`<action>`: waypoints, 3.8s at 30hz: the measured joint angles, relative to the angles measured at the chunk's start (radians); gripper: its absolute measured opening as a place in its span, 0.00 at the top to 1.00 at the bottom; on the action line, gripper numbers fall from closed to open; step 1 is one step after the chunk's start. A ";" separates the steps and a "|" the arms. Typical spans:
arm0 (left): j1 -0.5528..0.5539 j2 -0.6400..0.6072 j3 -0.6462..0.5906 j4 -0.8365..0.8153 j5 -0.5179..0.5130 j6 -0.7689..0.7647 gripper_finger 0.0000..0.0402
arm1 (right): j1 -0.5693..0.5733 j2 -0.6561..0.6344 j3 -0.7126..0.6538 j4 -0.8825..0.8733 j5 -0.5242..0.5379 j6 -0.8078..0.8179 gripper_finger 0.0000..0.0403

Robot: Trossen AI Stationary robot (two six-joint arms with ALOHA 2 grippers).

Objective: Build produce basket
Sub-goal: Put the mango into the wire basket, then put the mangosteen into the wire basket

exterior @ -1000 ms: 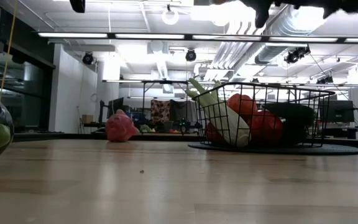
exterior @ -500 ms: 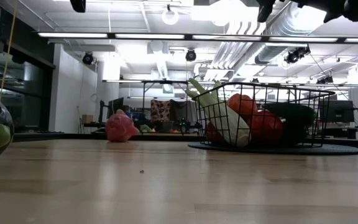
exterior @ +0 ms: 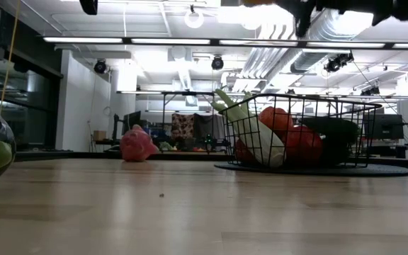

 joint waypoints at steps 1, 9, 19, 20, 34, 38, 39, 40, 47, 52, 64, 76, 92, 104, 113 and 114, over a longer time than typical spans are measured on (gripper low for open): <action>0.000 0.000 0.000 0.000 0.000 0.000 1.00 | -0.008 0.001 0.025 -0.094 0.027 0.011 0.49; 0.000 0.000 0.000 0.000 0.001 0.000 1.00 | -0.027 0.125 0.442 -1.188 0.268 -0.055 0.49; 0.000 0.000 0.000 -0.004 0.001 0.000 1.00 | -0.027 0.369 0.665 -1.640 0.403 -0.314 0.49; 0.000 0.000 0.000 -0.007 0.001 0.000 1.00 | -0.027 0.382 0.664 -1.638 0.403 -0.340 0.49; 0.000 0.000 0.000 -0.034 0.001 0.000 1.00 | -0.039 0.482 0.661 -1.701 0.416 -0.545 0.49; 0.000 0.000 0.000 -0.034 0.001 0.000 1.00 | -0.063 0.502 0.661 -1.713 0.416 -0.549 0.49; 0.000 0.000 0.000 -0.034 0.001 0.000 1.00 | -0.070 0.507 0.660 -1.716 0.416 -0.549 0.49; 0.000 0.000 0.000 -0.034 0.001 0.000 1.00 | -0.076 0.512 0.660 -1.718 0.416 -0.549 0.48; 0.000 0.000 0.000 -0.033 0.001 0.000 1.00 | -0.109 0.528 0.659 -1.723 0.413 -0.577 0.37; 0.000 0.000 0.000 -0.033 0.001 0.000 1.00 | -0.110 0.527 0.659 -1.721 0.412 -0.594 0.31; 0.000 0.000 0.000 -0.032 0.001 0.000 1.00 | -0.110 0.435 0.659 -1.727 0.404 -0.511 0.15; 0.000 0.000 0.000 -0.032 0.001 0.000 1.00 | -0.082 0.025 0.315 -1.085 0.210 -0.127 0.15; 0.000 0.000 0.000 -0.033 0.000 0.000 1.00 | -0.035 -0.115 0.039 -0.409 0.040 0.025 0.15; 0.000 0.000 0.000 -0.033 -0.017 0.001 1.00 | -0.035 -0.115 0.040 -0.406 0.002 -0.050 0.15; 0.000 0.000 0.000 -0.033 -0.016 0.058 1.00 | -0.035 -0.115 0.041 -0.407 0.002 -0.126 0.15; 0.000 0.000 0.000 -0.033 -0.016 0.067 1.00 | -0.035 -0.115 0.041 -0.407 0.002 -0.137 0.15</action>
